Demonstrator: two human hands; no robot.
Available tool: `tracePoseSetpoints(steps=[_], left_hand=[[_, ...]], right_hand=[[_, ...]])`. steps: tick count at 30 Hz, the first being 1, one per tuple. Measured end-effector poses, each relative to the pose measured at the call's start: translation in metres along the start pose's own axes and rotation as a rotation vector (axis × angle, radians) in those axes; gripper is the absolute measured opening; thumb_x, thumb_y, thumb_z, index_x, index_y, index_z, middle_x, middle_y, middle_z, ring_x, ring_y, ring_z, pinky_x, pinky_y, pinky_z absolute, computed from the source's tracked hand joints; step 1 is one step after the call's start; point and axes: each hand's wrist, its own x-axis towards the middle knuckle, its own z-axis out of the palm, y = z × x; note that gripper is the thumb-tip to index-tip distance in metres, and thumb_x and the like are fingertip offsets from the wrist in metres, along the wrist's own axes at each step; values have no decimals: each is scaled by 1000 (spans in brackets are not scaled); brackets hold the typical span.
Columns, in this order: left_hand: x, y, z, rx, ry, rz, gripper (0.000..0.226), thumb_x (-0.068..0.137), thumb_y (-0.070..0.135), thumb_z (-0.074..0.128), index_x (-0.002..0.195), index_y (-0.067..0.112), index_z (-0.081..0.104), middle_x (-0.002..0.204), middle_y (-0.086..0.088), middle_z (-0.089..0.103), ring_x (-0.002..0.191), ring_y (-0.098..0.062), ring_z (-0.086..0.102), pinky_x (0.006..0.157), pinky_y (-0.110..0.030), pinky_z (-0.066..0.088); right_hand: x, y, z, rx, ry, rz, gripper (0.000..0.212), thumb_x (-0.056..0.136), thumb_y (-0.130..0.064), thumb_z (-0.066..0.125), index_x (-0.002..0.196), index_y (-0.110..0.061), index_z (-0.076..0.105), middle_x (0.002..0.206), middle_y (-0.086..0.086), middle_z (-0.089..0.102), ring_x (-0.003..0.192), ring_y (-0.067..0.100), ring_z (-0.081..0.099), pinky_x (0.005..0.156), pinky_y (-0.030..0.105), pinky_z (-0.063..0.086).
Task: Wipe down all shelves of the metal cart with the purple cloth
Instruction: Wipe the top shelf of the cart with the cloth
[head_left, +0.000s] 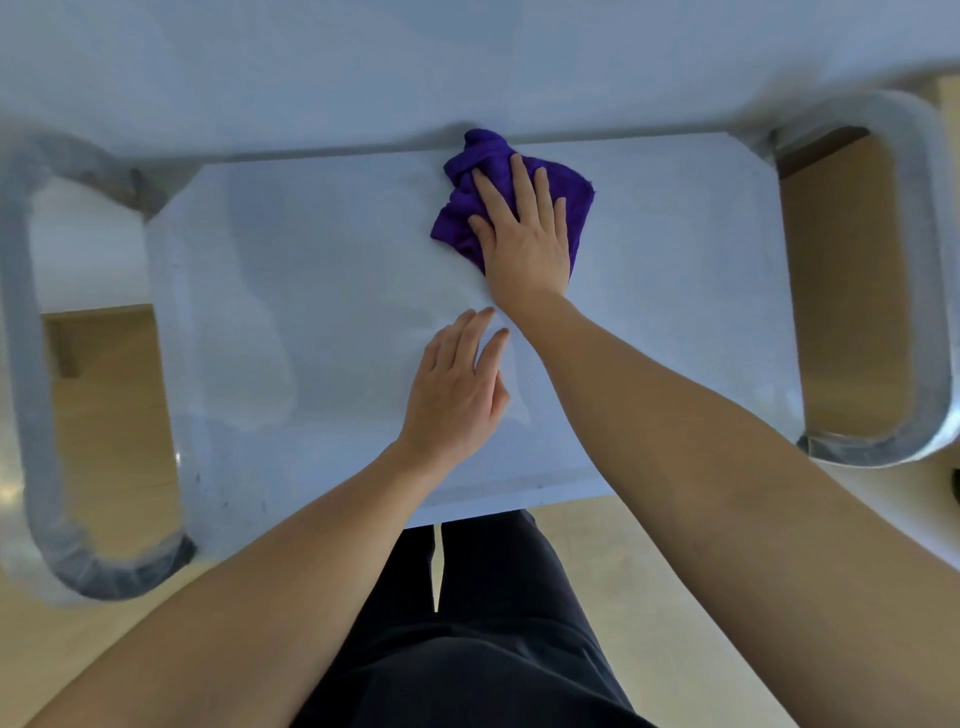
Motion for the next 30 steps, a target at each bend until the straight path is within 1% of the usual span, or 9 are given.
tracePoseSetpoints(steps=[6,13,17,19,22,24,26,28,30], left_hand=[[22,34,20,29,-1,9,41,93,14,43,132,7,53,148,-18,43,138,-35,40,111,-47,35],[20,40,36,94,66,-4,40,93,16,46,131,5,55,150,-18,42,140,-38,37,113,-51,31],[21,42,38,108,79,-17,42,92,15,48,132,5,54,150,-17,42,140,-38,37,114,-52,30],[21,43,40,111,93,-11,42,91,15,49,131,5,55,150,-17,43,140,-39,37,114,-52,30],[19,43,43,123,112,-10,42,91,14,49,131,4,55,150,-18,43,140,-39,37,114,-52,29],[20,42,44,135,124,-12,43,90,14,49,131,4,55,149,-18,44,139,-39,38,114,-53,30],[20,41,43,136,139,-14,43,90,13,49,131,4,56,149,-18,45,139,-39,39,113,-53,31],[20,40,43,139,144,-10,42,91,13,48,132,4,56,149,-18,44,140,-39,38,113,-53,31],[20,40,42,142,146,-5,42,91,13,48,132,4,55,149,-18,44,141,-38,37,114,-53,31]], right_hand=[[8,63,-14,-3,-9,7,48,102,-49,23,149,-40,19,161,-1,13,148,26,8,120,44,8],[16,155,-38,36,46,119,49,102,-47,24,149,-36,23,160,4,16,147,28,11,120,45,9],[8,205,-45,28,98,247,49,101,-48,21,149,-35,24,159,4,17,148,27,10,120,47,10],[1,210,-43,29,113,309,49,102,-45,22,149,-34,24,160,4,17,148,28,9,120,48,10],[-6,183,-34,45,129,408,49,102,-43,24,150,-33,24,160,6,17,147,33,10,119,52,9],[-18,149,-21,46,128,333,48,101,-43,30,148,-34,29,158,7,21,146,36,15,117,54,13],[-34,114,-7,33,121,167,47,99,-43,35,145,-35,35,156,6,28,144,37,21,116,52,17],[-44,95,1,21,98,49,47,100,-45,33,146,-36,33,156,4,29,145,34,20,117,48,15],[-44,102,-2,49,67,1,47,101,-46,31,147,-37,30,157,3,27,146,31,17,119,46,12]])
